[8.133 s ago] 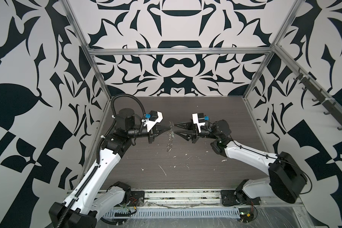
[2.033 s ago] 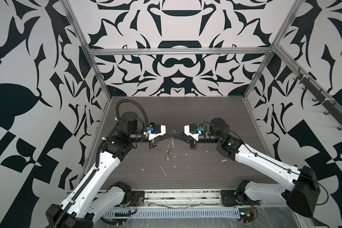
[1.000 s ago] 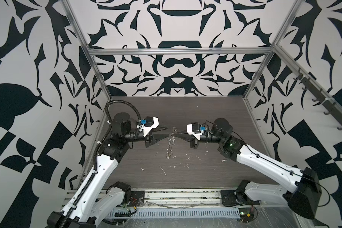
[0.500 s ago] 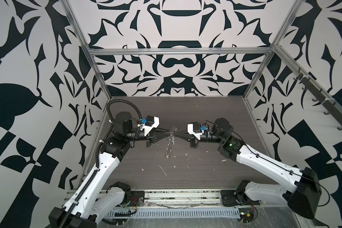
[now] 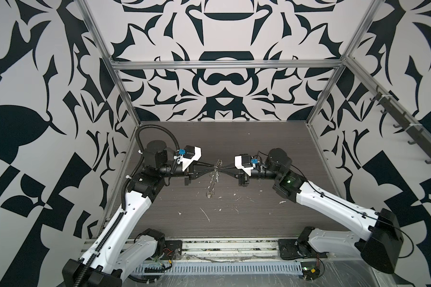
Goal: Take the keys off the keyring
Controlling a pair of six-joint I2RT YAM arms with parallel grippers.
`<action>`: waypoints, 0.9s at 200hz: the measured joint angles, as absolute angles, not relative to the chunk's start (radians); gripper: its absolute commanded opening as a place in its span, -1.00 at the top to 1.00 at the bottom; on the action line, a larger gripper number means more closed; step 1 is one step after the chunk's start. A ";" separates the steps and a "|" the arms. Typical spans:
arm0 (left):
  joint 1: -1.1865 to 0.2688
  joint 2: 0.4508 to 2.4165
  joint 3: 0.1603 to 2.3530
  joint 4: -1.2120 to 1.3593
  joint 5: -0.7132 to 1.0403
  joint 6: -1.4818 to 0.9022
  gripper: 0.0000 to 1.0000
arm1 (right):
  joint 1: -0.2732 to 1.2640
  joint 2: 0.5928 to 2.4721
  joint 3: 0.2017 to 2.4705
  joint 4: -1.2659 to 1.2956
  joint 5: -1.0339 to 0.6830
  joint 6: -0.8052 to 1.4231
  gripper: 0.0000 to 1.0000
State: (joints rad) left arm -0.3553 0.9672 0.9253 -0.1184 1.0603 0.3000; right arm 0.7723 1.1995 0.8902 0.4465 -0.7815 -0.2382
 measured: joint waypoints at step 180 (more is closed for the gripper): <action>-0.355 0.970 0.925 -0.116 1.064 0.307 0.58 | 0.772 1.214 0.891 0.437 -0.789 -0.243 1.00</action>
